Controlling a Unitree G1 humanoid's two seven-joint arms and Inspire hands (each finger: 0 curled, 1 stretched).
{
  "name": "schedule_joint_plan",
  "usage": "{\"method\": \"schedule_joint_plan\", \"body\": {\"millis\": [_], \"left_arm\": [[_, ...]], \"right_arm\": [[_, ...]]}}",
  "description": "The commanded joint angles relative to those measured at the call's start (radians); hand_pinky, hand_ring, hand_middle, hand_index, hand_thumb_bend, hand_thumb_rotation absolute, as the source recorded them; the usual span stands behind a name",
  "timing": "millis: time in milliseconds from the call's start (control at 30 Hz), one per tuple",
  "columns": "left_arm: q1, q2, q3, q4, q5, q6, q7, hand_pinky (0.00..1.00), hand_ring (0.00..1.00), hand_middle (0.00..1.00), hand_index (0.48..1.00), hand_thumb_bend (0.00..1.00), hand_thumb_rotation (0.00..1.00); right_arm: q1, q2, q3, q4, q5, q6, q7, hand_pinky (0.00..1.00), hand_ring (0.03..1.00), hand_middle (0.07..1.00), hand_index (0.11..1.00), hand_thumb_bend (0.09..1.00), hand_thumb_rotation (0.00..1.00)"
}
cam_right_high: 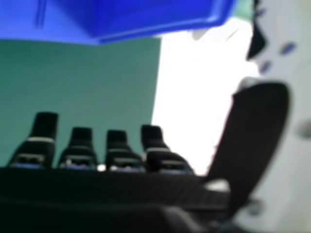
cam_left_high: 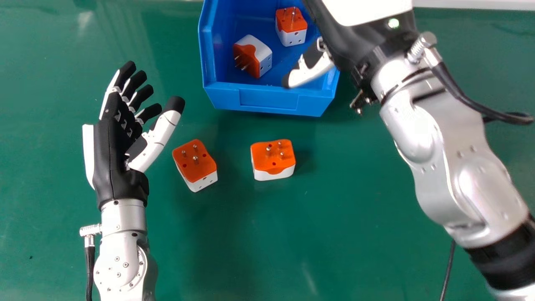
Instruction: Pick all objects and put in blue box
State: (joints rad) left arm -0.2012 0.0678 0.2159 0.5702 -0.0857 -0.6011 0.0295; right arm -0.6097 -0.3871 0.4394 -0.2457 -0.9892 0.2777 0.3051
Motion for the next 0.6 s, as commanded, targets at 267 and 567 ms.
{"method": "schedule_joint_plan", "body": {"millis": [267,567], "left_arm": [[-0.01,0.009,0.0,-0.008,0.006,-0.015,-0.001,0.76,0.84,0.87,0.869,0.75,0.32],[-0.006,0.004,0.002,-0.018,-0.008,-0.012,-0.012,0.77,0.84,0.87,0.871,0.75,0.32]], "right_arm": [[-0.004,-0.025,-0.053,-0.153,0.056,0.029,0.349,0.83,0.917,0.944,0.944,0.934,0.18],[-0.04,-0.035,-0.056,-0.187,0.134,0.04,0.57,0.81,0.892,0.93,0.929,0.922,0.2]]}}
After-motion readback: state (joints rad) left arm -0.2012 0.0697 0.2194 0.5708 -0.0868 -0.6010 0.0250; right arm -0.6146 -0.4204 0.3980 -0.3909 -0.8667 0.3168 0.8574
